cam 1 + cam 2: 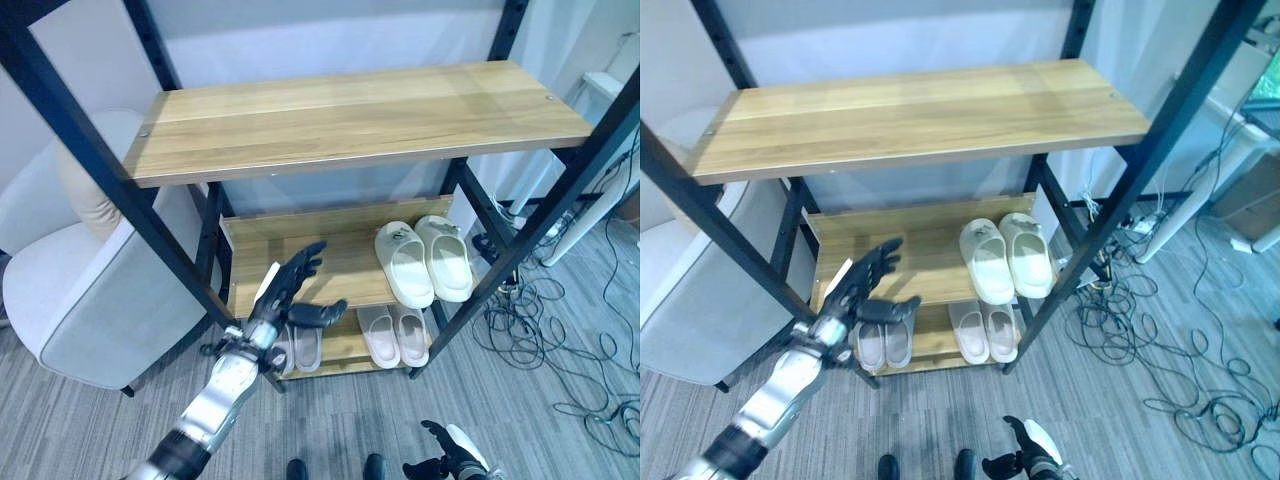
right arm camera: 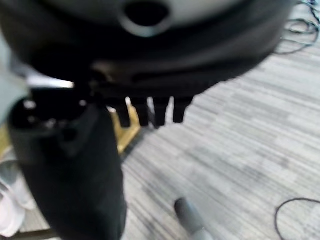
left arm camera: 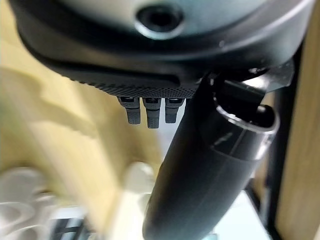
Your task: Arrange the slippers neatly on the shoe rack.
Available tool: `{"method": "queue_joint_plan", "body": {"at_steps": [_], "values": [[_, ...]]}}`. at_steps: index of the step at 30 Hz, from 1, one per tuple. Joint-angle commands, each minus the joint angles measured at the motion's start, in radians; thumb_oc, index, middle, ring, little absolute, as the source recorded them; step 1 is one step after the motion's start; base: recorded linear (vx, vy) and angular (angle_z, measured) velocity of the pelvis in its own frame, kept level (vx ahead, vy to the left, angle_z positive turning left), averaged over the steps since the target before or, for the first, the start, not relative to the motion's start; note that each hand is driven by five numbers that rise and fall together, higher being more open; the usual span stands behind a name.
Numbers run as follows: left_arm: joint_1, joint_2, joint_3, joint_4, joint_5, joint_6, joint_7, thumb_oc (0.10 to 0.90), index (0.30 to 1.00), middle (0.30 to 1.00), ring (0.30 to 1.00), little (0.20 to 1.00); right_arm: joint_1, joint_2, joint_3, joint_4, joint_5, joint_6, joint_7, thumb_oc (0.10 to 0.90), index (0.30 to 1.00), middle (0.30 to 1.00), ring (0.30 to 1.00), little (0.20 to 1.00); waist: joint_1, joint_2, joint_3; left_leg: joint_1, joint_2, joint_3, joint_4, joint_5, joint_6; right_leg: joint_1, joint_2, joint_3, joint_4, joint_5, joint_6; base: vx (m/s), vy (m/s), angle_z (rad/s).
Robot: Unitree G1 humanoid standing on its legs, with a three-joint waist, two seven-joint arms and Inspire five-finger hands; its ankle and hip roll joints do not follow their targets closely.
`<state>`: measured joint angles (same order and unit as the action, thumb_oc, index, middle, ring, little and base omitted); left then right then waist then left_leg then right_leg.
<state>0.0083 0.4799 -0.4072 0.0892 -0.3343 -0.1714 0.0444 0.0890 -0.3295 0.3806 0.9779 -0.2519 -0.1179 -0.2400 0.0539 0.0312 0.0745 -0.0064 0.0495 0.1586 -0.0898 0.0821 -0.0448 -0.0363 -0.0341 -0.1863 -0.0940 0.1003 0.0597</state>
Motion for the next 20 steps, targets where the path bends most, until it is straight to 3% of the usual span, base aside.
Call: {"method": "queue_joint_plan", "body": {"at_steps": [1, 2, 4, 7, 14, 20], "values": [[-0.006, 0.017, 0.038, -0.062, -0.006, -0.084, -0.06, 0.8, 0.9, 0.9, 0.9, 0.9, 0.022, -0.015, -0.033, -0.003, 0.004, -0.023, -0.002, 0.8, 0.9, 0.9, 0.9, 0.9, 0.036, -0.02, -0.056, -0.044, 0.002, 0.022, 0.003, -0.005, -0.062, -0.011, -0.046, -0.073, 0.018, -0.01, 0.094, 0.0, 0.012, 0.11], [-0.005, 0.017, 0.038, -0.062, -0.006, -0.084, -0.06, 0.8, 0.9, 0.9, 0.9, 0.9, 0.022, -0.015, -0.033, -0.003, 0.004, -0.023, -0.002, 0.8, 0.9, 0.9, 0.9, 0.9, 0.036, -0.02, -0.056, -0.044, 0.002, 0.021, 0.003, -0.005, -0.062, -0.011, -0.046, -0.074, 0.018, -0.01, 0.094, 0.01, 0.038, 0.11], [0.138, 0.072, 0.058, 0.053, 0.068, -0.058, -0.104, 0.8, 0.9, 0.9, 0.9, 0.9, 0.029, -0.026, -0.05, 0.016, 0.006, -0.024, 0.009, 0.8, 0.9, 0.9, 0.9, 0.9, 0.058, -0.03, -0.063, -0.042, -0.006, 0.002, 0.003, -0.005, -0.059, 0.004, -0.05, -0.102, 0.022, -0.013, 0.094, 0.01, 0.064, 0.14], [0.162, 0.059, 0.064, 0.164, 0.135, -0.044, -0.096, 0.8, 0.9, 0.9, 0.9, 0.9, 0.028, -0.029, -0.052, 0.017, 0.011, -0.024, 0.012, 0.8, 0.9, 0.9, 0.9, 0.9, 0.063, -0.036, -0.065, -0.042, -0.009, -0.005, 0.003, -0.003, -0.057, 0.008, -0.052, -0.11, 0.023, -0.013, 0.094, 0.0, 0.04, 0.26], [0.104, -0.065, 0.092, 0.611, 0.376, -0.005, -0.002, 0.8, 0.9, 0.9, 0.9, 0.9, 0.001, -0.017, -0.062, 0.098, 0.035, -0.014, 0.016, 0.8, 0.9, 0.9, 0.9, 0.9, 0.063, -0.045, -0.072, -0.041, -0.016, -0.011, 0.003, -0.003, -0.052, 0.01, -0.057, -0.113, 0.028, -0.017, 0.093, -0.01, 0.048, 0.07], [0.015, -0.165, 0.14, 0.918, 0.438, 0.026, 0.059, 0.8, 0.9, 0.9, 0.9, 0.9, -0.023, 0.013, -0.076, 0.196, 0.058, 0.002, 0.013, 0.8, 0.9, 0.9, 0.9, 0.9, 0.055, -0.049, -0.08, -0.034, -0.02, -0.007, 0.003, -0.009, -0.05, 0.012, -0.06, -0.108, 0.028, -0.017, 0.091, 0.0, 0.047, 0.01]]}}
